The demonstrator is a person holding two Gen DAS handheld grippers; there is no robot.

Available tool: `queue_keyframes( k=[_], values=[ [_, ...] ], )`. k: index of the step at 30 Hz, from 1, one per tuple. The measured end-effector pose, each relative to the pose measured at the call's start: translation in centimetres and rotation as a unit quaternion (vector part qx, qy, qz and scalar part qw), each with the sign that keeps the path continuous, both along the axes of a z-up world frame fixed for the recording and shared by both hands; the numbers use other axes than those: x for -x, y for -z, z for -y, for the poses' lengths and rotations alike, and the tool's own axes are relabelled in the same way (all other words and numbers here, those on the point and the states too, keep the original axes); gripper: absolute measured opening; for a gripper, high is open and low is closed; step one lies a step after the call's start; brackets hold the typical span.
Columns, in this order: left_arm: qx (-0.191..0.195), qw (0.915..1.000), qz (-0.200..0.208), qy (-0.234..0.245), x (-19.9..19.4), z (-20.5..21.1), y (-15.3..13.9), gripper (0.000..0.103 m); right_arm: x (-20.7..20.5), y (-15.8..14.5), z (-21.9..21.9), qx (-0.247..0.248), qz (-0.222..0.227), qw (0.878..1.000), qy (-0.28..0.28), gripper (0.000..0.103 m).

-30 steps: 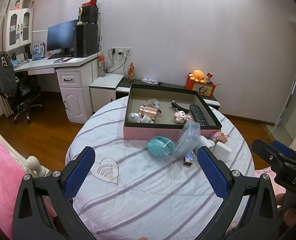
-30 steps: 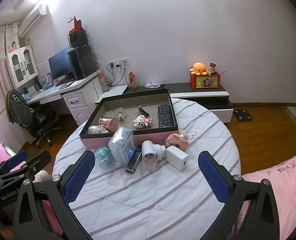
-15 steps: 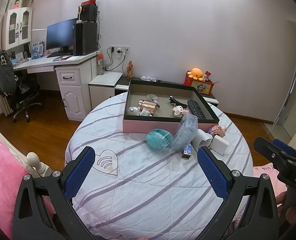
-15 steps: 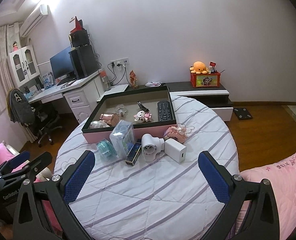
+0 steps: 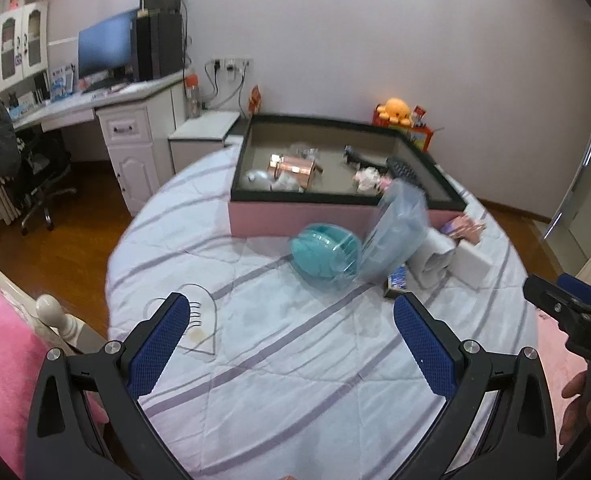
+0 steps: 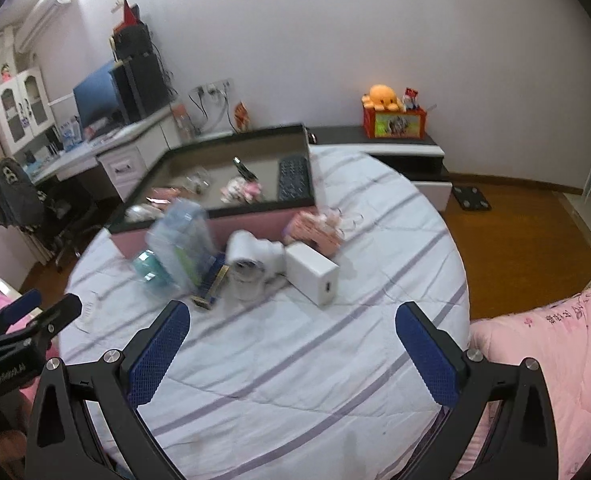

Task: Organize rigid objects
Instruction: 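Withdraw both tools from the box back over the table, then grasp the teal round case with the left gripper while the right grasps the white charger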

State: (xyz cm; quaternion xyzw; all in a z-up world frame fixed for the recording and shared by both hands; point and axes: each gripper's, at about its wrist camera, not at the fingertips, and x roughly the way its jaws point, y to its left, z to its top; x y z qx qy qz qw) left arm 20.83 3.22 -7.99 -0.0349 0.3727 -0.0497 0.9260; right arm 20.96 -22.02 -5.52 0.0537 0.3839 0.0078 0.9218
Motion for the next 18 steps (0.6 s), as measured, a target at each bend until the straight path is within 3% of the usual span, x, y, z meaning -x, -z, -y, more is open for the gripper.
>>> queue_keyframes(
  k=[8, 18],
  values=[
    [0.001, 0.9992, -0.036, 0.017, -4.5, 1.2, 3.2, 0.103, -4.0, 3.7, 1.0, 0.014, -0.048, 0.999, 0.001, 0.103],
    [0.032, 0.9975, -0.063, 0.007, -8.6, 1.6, 5.4, 0.103, -7.4, 6.1, 1.3, 0.029, -0.071, 0.997, -0.013, 0.103]
  ],
)
